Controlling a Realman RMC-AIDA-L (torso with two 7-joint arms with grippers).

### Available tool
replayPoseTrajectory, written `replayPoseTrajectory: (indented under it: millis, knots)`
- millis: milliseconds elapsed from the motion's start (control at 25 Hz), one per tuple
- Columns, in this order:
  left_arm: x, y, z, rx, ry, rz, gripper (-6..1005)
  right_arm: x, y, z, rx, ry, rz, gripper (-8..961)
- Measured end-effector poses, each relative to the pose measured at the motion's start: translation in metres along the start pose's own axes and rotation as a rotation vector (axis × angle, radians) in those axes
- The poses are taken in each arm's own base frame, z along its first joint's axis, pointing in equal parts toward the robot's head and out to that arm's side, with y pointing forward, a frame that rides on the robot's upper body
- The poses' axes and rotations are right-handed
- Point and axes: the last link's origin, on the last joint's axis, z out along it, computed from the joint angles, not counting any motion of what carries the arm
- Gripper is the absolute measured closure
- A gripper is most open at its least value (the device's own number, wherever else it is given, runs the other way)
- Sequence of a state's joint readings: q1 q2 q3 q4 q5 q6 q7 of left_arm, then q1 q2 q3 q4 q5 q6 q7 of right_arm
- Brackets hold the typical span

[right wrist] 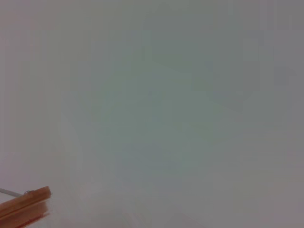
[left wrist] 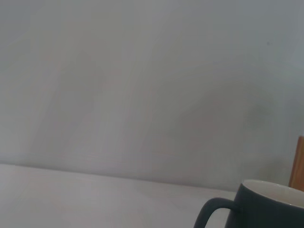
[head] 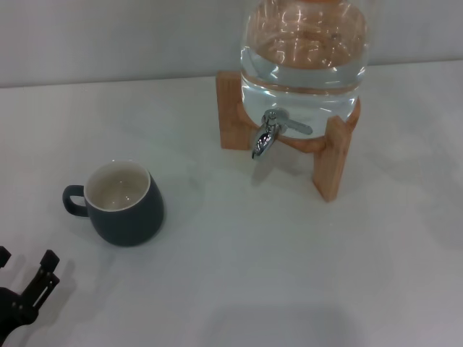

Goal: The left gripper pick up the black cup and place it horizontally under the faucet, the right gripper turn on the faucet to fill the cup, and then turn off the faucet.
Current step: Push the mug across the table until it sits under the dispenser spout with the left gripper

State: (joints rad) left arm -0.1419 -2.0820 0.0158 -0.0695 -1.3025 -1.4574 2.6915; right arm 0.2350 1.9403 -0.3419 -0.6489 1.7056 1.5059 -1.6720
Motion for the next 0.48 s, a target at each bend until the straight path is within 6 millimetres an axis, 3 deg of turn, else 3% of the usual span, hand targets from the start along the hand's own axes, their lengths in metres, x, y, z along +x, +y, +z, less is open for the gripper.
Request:
replayPoseTrajectory:
  millis: [480]
  knots:
    - [0.0056,-0.0078,0.0048,0.042,0.028,0.001,130,-0.0005,0.0,-0.0003,-0.002,0.0,-0.001,110]
